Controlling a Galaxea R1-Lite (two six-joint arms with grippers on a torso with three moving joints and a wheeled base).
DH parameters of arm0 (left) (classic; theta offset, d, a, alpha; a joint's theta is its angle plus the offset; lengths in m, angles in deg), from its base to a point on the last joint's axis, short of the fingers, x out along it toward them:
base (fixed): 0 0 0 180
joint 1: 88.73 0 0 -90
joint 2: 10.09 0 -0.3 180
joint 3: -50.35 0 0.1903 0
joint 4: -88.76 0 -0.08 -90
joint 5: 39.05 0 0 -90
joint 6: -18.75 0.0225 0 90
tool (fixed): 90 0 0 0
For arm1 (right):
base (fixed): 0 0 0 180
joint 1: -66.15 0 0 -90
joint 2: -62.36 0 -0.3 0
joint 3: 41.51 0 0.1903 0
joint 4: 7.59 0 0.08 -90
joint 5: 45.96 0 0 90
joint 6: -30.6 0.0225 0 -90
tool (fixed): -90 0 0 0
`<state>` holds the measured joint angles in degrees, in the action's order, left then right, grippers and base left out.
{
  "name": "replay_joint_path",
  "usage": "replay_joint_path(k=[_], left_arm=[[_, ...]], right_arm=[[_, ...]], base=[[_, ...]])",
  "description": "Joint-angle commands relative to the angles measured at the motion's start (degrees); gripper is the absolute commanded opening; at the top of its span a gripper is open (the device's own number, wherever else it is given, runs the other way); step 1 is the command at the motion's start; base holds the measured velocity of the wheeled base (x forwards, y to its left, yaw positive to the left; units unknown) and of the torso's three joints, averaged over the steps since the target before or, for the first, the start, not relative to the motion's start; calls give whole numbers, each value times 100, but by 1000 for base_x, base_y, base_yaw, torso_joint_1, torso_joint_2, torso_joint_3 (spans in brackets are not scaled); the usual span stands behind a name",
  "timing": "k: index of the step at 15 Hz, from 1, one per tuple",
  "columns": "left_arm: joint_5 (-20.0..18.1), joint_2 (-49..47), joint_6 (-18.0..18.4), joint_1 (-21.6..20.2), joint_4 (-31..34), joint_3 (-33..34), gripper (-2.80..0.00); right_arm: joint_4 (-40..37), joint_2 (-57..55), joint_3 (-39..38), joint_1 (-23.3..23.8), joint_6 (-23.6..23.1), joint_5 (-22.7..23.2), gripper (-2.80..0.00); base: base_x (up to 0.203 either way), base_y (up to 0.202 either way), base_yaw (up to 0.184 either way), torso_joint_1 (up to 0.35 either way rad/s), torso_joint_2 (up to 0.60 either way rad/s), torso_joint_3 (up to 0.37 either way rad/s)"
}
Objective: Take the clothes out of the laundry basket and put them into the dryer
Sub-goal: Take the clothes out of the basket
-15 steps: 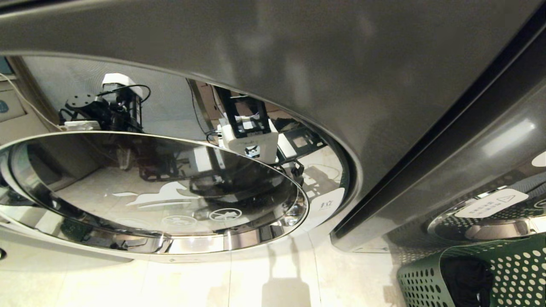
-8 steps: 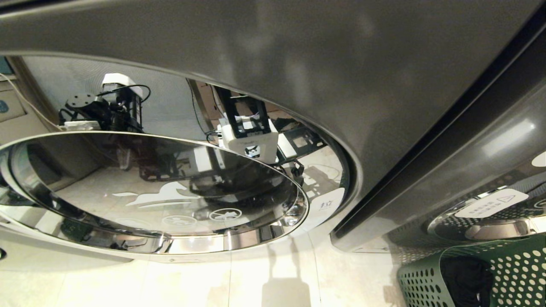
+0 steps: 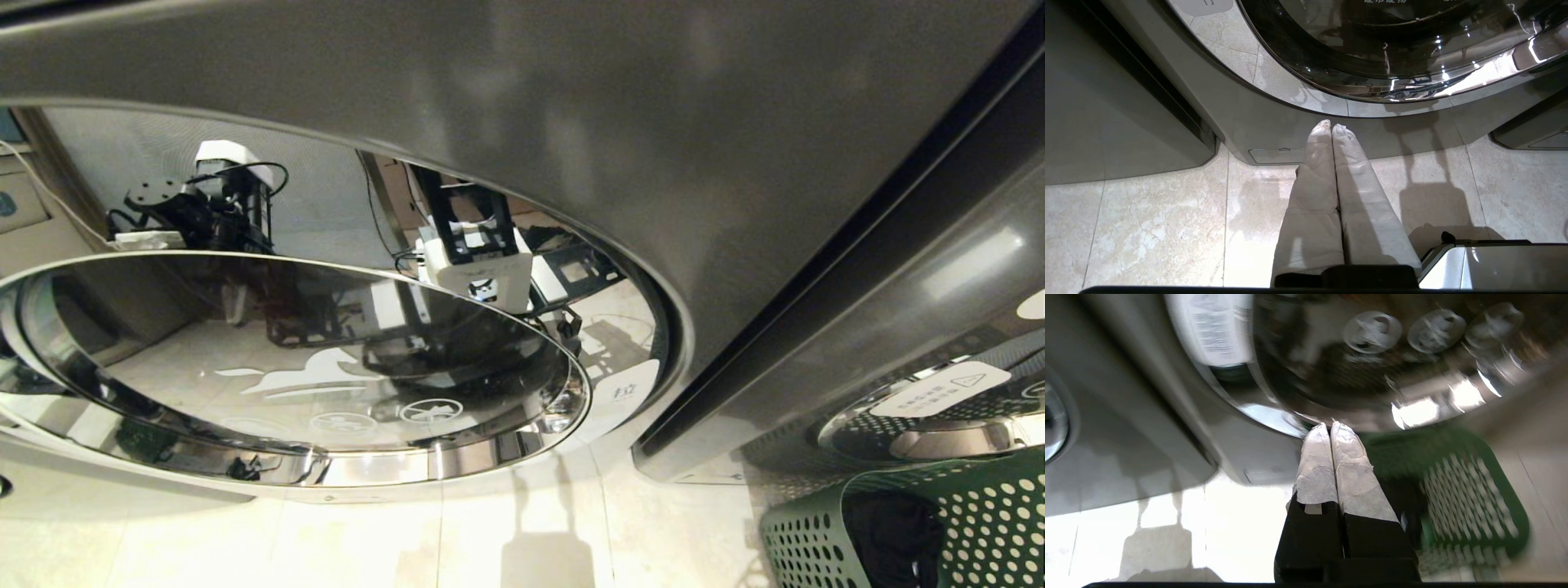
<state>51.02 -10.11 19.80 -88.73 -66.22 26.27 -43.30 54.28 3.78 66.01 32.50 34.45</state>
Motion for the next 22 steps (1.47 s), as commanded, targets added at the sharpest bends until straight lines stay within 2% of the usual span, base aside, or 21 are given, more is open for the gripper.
replay_joint_path(k=[1,3,5,13,15,19,21,22], left_arm=[[10,2,-26,0,2,0,-280],[10,2,-26,0,2,0,-280],[10,2,-26,0,2,0,-280],[10,2,-26,0,2,0,-280],[10,2,-26,0,2,0,-280],[10,2,-26,0,2,0,-280],[10,2,-26,0,2,0,-280],[10,2,-26,0,2,0,-280]], right_arm=[[-496,-1686,738,-8,850,-448,-280],[-801,-2686,1025,-2,1725,-820,-280],[-1031,-3158,1068,10,2379,-1126,-280],[-1073,-2977,864,374,2321,-1437,-280],[-1076,-2897,716,1104,2275,-1283,-280],[-1081,-3048,631,3103,2188,-499,-280],[-1069,-3265,667,4193,1813,14,-280],[-1040,-3305,736,4592,1553,296,-280]], base=[[0,0,0,0,0,0],[0,0,0,0,0,0],[0,0,0,0,0,0],[0,0,0,0,0,0],[0,0,0,0,0,0],[0,0,0,0,0,0],[0,0,0,0,0,0],[0,0,0,0,0,0]])
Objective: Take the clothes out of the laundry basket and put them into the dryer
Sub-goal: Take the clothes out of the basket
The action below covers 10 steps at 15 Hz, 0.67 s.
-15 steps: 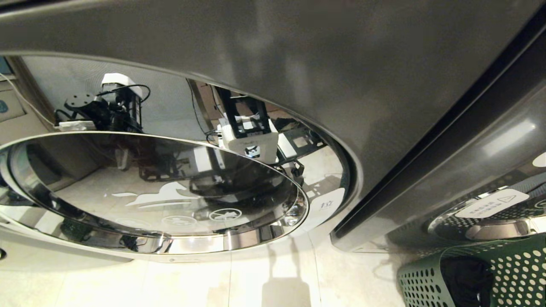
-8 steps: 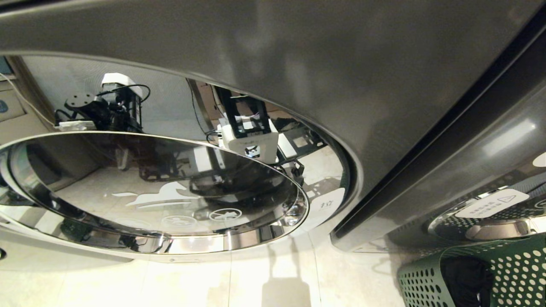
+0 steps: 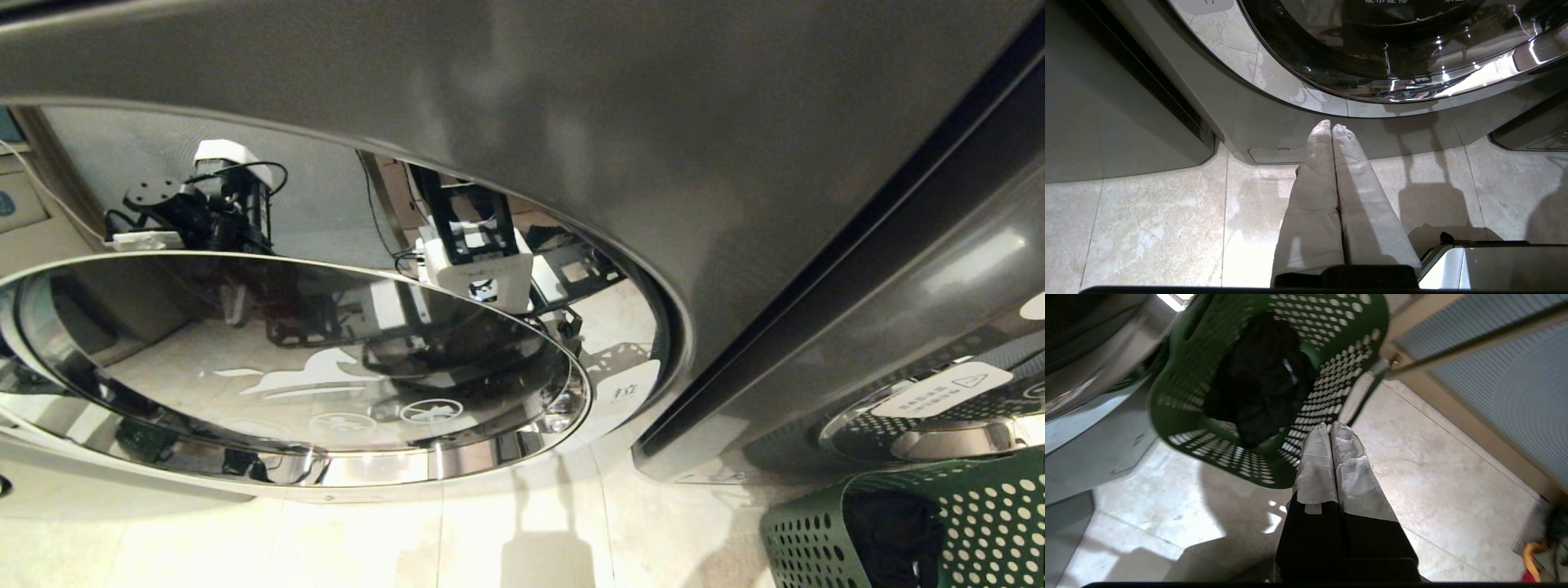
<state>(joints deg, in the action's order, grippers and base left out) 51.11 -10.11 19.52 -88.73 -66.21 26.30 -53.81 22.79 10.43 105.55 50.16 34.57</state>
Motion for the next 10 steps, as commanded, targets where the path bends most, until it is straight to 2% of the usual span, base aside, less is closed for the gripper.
replay_joint_path(k=[1,5,6,10], left_arm=[[2,2,2,0,1,-2,-280],[2,2,2,0,1,-2,-280],[2,2,2,0,1,-2,-280],[2,2,2,0,1,-2,-280]], right_arm=[[67,-173,164,945,-381,492,-280],[108,292,125,1560,-290,679,-280],[106,290,73,1661,-287,891,-280],[98,170,-245,1685,-286,1070,-280]], base=[[0,0,0,0,0,0],[0,0,0,0,0,0],[0,0,0,0,0,0],[0,0,0,0,0,0]])
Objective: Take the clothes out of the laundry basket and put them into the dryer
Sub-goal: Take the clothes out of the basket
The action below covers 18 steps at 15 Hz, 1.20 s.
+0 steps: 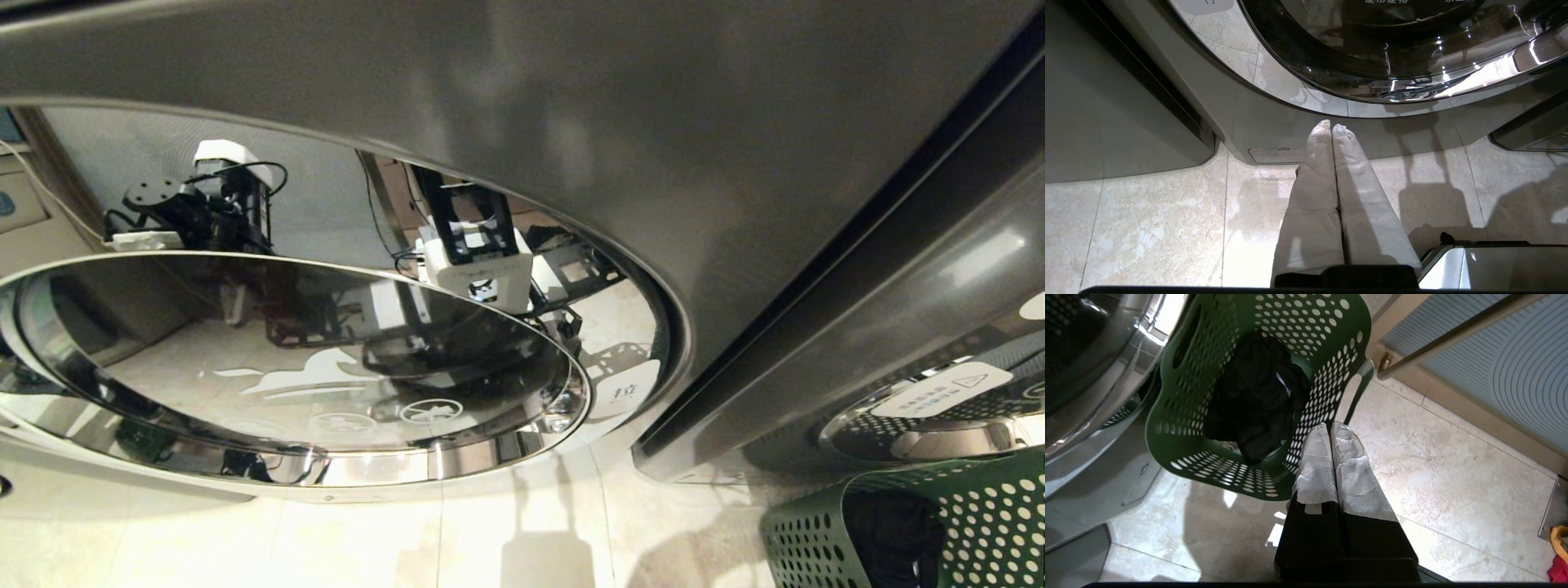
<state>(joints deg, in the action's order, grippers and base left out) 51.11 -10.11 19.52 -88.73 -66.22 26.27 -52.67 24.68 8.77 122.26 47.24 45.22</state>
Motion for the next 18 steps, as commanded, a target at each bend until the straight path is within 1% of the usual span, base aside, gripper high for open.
replay_joint_path(k=[1,6,9,14,16,18], left_arm=[[2,2,2,0,2,0,-280],[2,2,2,0,2,0,-280],[2,2,2,0,2,0,-280],[2,2,2,0,2,0,-280],[2,2,2,0,2,0,-280],[2,2,2,0,2,0,-280]], right_arm=[[-17,-67,-98,21,-2,11,-280],[-102,-154,-195,18,-73,5,-280],[-207,-659,-124,44,-75,-54,-280],[-194,-1679,372,595,-72,-195,-280],[-178,-2041,346,853,-58,-184,-280],[-86,-2761,358,977,54,-172,-280]], base=[[0,0,0,0,0,0],[0,0,0,0,0,0],[0,0,0,0,0,0],[0,0,0,0,0,0],[0,0,0,0,0,0],[0,0,0,0,0,0]])
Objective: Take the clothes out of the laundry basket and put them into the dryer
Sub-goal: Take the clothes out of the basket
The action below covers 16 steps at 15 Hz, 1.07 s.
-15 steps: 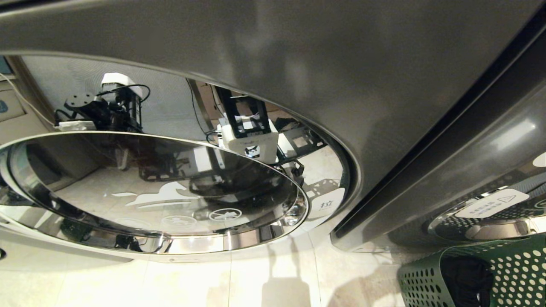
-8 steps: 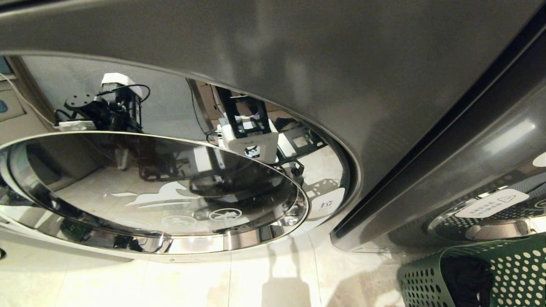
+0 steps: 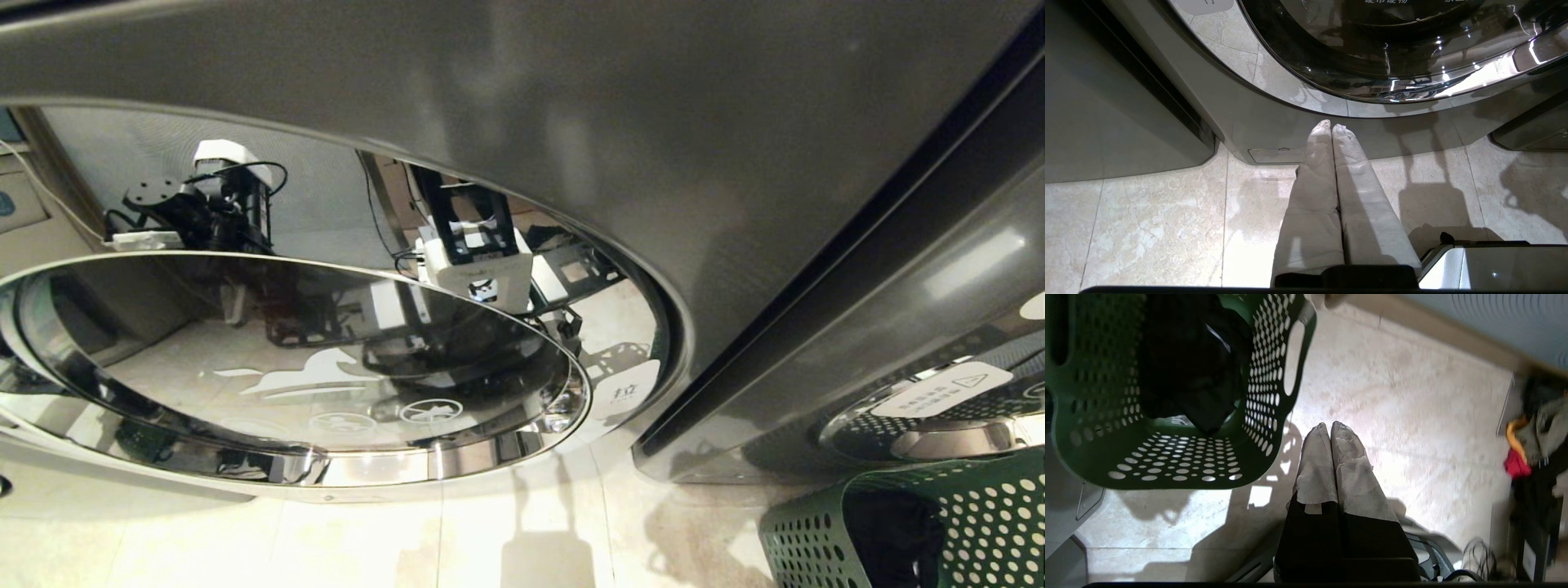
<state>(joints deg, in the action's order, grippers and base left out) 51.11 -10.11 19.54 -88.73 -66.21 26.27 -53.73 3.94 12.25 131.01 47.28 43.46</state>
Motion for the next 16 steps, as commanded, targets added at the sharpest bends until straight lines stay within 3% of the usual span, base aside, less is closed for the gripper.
replay_joint_path(k=[1,5,7,12,16], left_arm=[[2,2,0,0,1,0,-280],[2,2,0,0,1,0,-280],[2,2,0,0,1,0,-280],[2,2,0,0,1,0,-280],[2,2,0,0,1,0,-280]], right_arm=[[239,-1203,-6,130,188,18,-280],[1726,-3553,-7,173,429,229,-280],[2720,-4706,21,269,141,400,-280],[4676,-6994,-38,535,-1755,1571,-280],[5220,-7978,309,586,-3446,2759,-280]], base=[[0,0,0,0,0,0],[0,0,0,0,0,0],[0,0,0,0,0,0],[0,0,0,0,0,0],[0,0,0,0,0,0]])
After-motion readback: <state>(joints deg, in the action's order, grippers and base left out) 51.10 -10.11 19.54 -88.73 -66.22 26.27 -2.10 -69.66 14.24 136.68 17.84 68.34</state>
